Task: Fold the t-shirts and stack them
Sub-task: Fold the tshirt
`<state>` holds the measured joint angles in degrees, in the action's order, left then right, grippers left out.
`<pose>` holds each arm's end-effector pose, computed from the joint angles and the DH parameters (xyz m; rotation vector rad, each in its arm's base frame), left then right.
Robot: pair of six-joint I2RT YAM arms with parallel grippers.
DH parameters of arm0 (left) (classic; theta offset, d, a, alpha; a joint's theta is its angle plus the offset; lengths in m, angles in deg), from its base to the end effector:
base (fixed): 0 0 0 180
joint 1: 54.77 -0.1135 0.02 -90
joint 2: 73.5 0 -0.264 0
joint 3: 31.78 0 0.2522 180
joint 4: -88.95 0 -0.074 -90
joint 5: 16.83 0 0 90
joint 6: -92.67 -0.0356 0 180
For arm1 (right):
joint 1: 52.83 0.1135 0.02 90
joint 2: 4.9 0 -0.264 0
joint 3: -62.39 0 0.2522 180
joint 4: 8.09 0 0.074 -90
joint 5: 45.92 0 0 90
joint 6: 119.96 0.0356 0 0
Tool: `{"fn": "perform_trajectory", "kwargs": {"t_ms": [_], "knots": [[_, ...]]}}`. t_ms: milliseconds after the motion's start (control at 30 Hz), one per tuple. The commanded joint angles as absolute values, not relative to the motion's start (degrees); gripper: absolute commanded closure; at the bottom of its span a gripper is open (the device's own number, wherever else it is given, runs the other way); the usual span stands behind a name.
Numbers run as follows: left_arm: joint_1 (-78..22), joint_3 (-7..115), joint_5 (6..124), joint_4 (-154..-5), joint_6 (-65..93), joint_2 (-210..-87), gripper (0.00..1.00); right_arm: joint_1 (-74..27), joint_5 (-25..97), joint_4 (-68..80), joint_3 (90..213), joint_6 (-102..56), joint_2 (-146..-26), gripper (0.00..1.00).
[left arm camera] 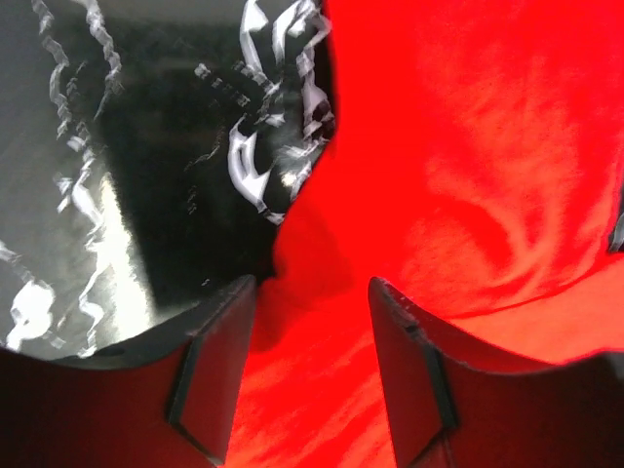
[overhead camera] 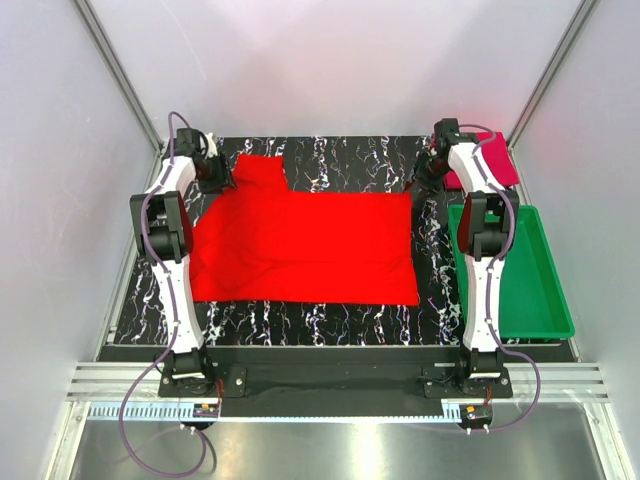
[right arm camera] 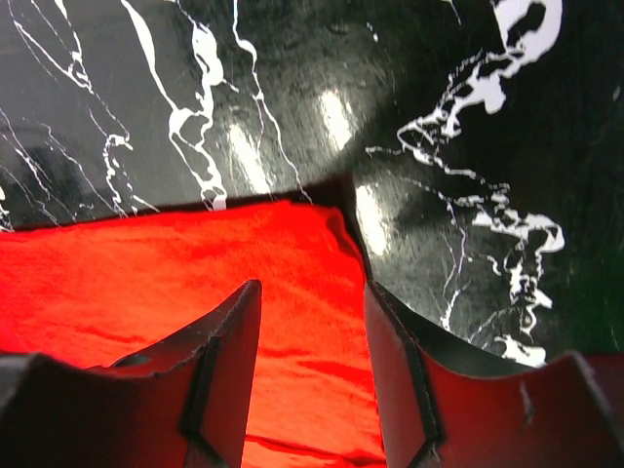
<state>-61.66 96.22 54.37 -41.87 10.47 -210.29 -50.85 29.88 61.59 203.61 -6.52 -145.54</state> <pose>0.5164 0.0508 0.1644 -0.2062 2.5489 -0.4287 0.5144 0.0265 0.1821 0.4590 2.7684 0.4547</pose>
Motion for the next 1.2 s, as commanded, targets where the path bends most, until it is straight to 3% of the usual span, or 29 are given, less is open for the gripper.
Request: {"fn": "perform_trajectory", "kwargs": {"t_ms": [0, 633, 733, 800, 833, 867, 933, 1033, 1167], "knots": [[-62.0, 99.5, 51.8, -41.9, 10.8, -211.1, 0.45, -50.8, 30.0, 62.1, 207.2, -7.2, -146.8, 0.46], [-62.0, 99.7, 53.8, -42.4, 14.2, -211.5, 0.68, -51.0, 32.1, 63.9, 211.5, -8.6, -152.6, 0.43], [-62.0, 99.7, 54.0, -42.6, 14.7, -211.1, 0.71, -50.9, 31.4, 63.9, 213.0, -8.1, -153.7, 0.51], [-62.0, 99.8, 53.7, -42.9, 15.2, -211.1, 0.75, -50.9, 30.5, 64.1, 213.9, -7.6, -154.3, 0.61], [-62.0, 99.8, 53.6, -43.0, 15.3, -211.0, 0.81, -50.8, 30.1, 64.2, 214.0, -7.5, -154.8, 0.68], [-62.0, 99.9, 53.7, -43.2, 15.7, -211.0, 0.84, -50.8, 29.8, 64.2, 214.4, -7.5, -155.0, 0.82], [-62.1, 99.9, 54.2, -43.4, 15.9, -210.6, 0.95, -50.8, 29.4, 64.4, 214.9, -7.1, -155.0, 0.94], [-62.1, 99.8, 55.4, -43.5, 16.4, -209.4, 1.00, -50.9, 30.7, 64.8, 216.1, -7.2, -154.1, 1.00], [-62.2, 98.4, 57.2, -43.7, 16.8, -206.5, 1.00, -50.9, 32.1, 66.0, 216.8, -8.0, -152.2, 1.00]]}}
